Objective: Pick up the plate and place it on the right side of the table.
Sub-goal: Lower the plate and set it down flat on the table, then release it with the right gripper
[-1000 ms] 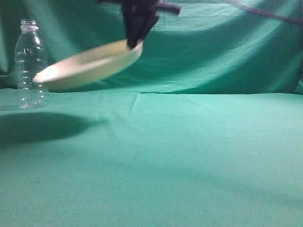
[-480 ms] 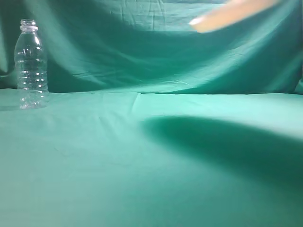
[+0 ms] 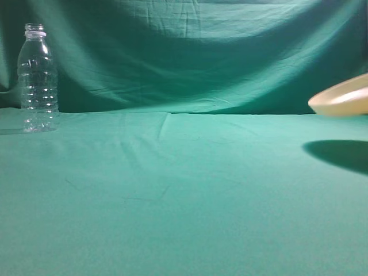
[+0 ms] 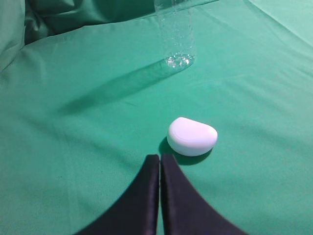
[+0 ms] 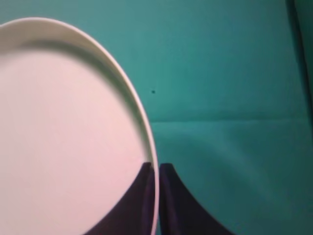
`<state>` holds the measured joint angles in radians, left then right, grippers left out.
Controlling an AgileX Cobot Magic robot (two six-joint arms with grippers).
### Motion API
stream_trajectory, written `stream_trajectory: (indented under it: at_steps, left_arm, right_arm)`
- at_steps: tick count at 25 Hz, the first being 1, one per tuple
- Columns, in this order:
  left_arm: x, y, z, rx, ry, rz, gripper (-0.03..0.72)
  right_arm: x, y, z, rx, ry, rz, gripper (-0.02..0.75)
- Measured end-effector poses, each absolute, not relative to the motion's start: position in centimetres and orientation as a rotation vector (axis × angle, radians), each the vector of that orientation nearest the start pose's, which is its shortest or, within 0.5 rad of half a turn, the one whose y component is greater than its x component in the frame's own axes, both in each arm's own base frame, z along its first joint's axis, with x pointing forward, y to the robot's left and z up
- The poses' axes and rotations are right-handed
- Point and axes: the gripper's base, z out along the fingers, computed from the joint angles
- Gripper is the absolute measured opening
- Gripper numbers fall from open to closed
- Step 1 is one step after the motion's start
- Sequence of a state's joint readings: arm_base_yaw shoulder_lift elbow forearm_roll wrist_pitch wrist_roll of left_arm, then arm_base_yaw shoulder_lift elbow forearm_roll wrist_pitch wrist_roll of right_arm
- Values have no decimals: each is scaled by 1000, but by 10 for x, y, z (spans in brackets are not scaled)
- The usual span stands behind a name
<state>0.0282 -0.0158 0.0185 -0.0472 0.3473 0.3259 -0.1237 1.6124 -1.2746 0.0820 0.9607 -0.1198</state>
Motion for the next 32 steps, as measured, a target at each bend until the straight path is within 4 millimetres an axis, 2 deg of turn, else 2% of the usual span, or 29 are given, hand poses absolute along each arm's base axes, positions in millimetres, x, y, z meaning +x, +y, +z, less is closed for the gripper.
stream_trajectory:
  at_steps: [4,9,17,18,20,24,27,28,31,32]
  left_arm:
    - [53,0,177,243,1822,203,0]
    - [53,0,177,243,1822,203,0]
    - [53,0,177,243,1822,203,0]
    - [53,0,177,243,1822,203,0]
    - [53,0,177,243,1822,203,0]
    - [53,0,177,243,1822,203,0]
    - [53,0,177,243,1822,203,0]
    - [53,0,177,243,1822,203,0]
    - [53,0,177,243,1822,203,0]
    - [53,0,177,243,1822,203,0]
  right_arm:
    - [321,-39,241,82,2772,56,0]
    - [327,-38,205,49,2775,87,0]
    - [341,-40,171,-8,2801,69,0]
    - [341,-40,168,-20,2806,68,68]
    - [342,-41,161,-37,2825,69,68]
    - [344,-41,159,-47,2821,65,311]
    - [351,-42,170,-59,2818,71,470]
    - [355,-42,178,-65,2817,76,497]
    - [364,-41,214,-91,2811,97,486]
    - [365,-41,230,-103,2813,106,522]
